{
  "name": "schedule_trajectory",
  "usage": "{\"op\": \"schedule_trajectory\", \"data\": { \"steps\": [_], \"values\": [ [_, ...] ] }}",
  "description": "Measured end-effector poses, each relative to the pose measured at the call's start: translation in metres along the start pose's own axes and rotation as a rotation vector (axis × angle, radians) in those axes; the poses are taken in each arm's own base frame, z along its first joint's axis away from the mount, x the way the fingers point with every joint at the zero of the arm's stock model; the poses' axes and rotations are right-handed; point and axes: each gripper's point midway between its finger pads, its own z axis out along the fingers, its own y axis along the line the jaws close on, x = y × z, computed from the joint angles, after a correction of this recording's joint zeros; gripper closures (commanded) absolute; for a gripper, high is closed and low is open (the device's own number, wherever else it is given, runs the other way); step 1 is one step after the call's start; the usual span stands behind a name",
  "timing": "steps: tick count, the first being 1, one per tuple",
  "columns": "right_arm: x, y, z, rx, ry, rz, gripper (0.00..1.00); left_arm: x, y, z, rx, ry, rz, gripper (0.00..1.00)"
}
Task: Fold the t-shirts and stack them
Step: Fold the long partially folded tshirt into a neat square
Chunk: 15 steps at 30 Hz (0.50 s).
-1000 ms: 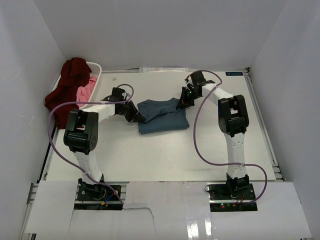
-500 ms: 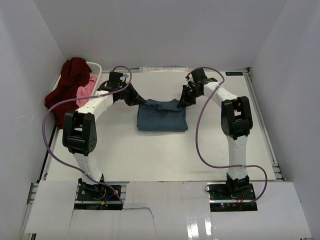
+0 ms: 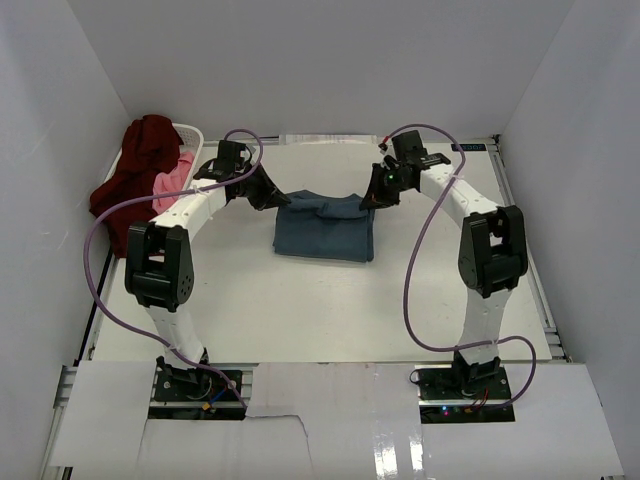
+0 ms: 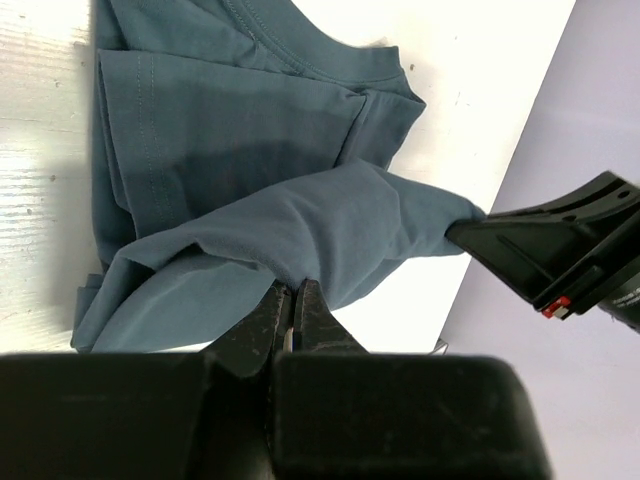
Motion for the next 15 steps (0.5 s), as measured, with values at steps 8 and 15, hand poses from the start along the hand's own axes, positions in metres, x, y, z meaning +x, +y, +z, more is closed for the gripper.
{"op": "schedule_trajectory", "data": {
  "steps": [8, 15],
  "values": [
    [0.018, -0.003, -0.022, 0.032, -0.016, 0.019, 0.92, 0.000, 0.001, 0.001, -0.002, 0.001, -0.002, 0.98],
    [0.023, -0.021, -0.037, 0.053, -0.054, 0.066, 0.92, -0.003, 0.008, 0.003, -0.012, 0.001, -0.014, 0.98]
  ]
}}
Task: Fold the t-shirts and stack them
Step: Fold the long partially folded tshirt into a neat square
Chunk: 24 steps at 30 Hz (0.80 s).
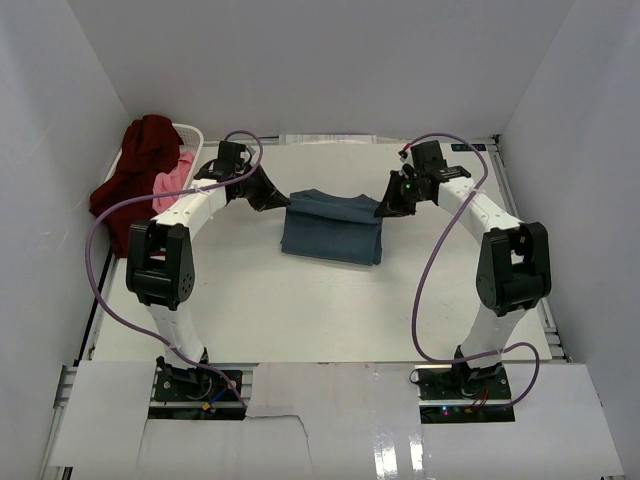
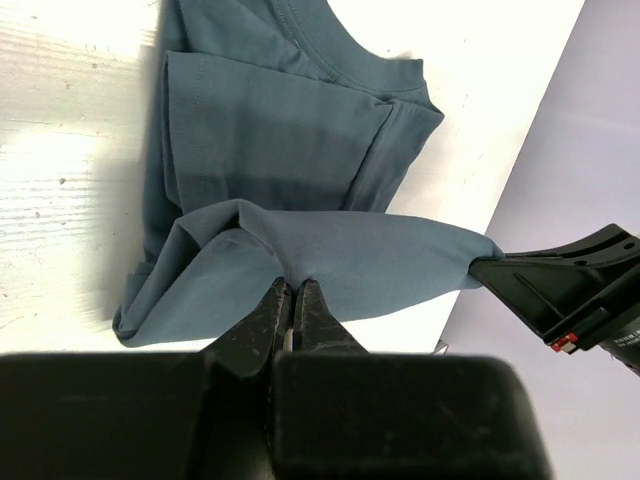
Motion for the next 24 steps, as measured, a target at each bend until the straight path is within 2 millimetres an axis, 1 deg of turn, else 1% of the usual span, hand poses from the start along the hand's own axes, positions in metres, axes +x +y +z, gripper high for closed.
{"op": "schedule_trajectory", "data": {
  "steps": [4, 14, 18, 21, 24],
  "values": [
    [0.001, -0.009, -0.001, 0.012, -0.014, 0.030, 0.92, 0.000, 0.000, 0.000, 0.003, 0.003, -0.001, 0.98],
    [0.007, -0.019, 0.004, 0.037, -0.026, 0.058, 0.92, -0.001, 0.001, 0.010, 0.009, 0.023, -0.007, 0.98],
    [0.005, -0.022, 0.005, 0.054, -0.039, 0.059, 0.92, -0.004, 0.001, 0.021, 0.029, 0.032, -0.003, 0.97],
    [0.003, -0.024, 0.006, 0.063, -0.050, 0.057, 0.92, -0.006, 0.002, 0.029, 0.041, 0.046, -0.003, 0.94],
    [0.002, -0.026, 0.006, 0.074, -0.055, 0.057, 0.92, -0.010, 0.001, 0.038, 0.056, 0.053, 0.000, 0.93]
  ]
}}
